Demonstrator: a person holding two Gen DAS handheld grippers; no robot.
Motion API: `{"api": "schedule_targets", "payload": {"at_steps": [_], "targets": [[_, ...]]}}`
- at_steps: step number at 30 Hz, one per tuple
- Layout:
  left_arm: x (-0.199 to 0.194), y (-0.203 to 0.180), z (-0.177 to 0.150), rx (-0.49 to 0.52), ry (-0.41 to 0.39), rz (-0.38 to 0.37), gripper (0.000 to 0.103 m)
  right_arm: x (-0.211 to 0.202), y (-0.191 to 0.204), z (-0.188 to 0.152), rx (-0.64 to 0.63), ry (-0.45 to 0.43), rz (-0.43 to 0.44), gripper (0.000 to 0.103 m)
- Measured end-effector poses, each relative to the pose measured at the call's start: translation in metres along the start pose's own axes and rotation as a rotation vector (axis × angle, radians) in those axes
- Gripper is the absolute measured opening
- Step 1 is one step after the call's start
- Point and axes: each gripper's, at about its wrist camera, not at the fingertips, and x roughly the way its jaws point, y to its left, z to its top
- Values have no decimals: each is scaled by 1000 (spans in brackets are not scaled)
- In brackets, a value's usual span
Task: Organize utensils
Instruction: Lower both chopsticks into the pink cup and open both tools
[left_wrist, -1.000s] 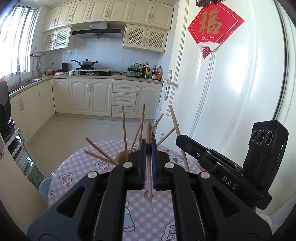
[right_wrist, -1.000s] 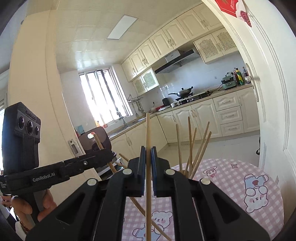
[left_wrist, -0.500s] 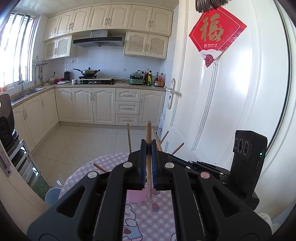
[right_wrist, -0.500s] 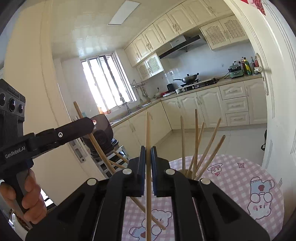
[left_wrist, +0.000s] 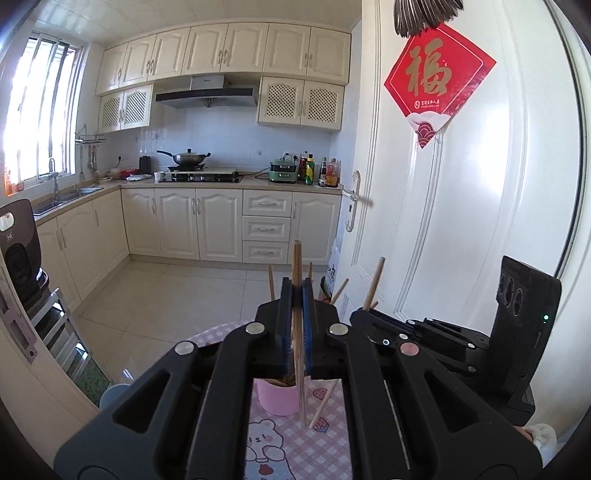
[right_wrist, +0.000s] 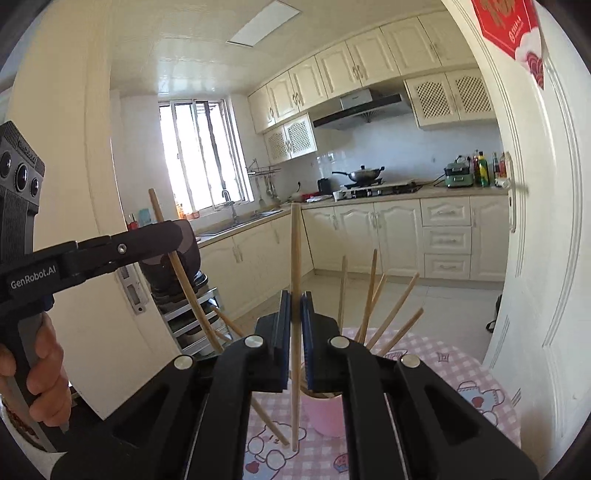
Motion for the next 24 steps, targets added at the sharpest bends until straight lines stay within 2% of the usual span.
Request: {"api": "schedule_targets", "payload": {"at_steps": [3,8,12,18,24], "targets": [[-2,1,8,2,-28,17,5,-4,13,8,-64,-76,-72,5],[4,-1,19,-3,-60,27,5,3,29,12,-128,-152,-117,5],[13,1,22,-7,-97,56,5,17,30,11,-134,-154,-128,5],[36,10,15,-45,-92,55,5,34,20,0,-137,-122,-148,5],[41,12,12,-54,-141,57,5,38,11,-8,-123,-102,-147,5]]}}
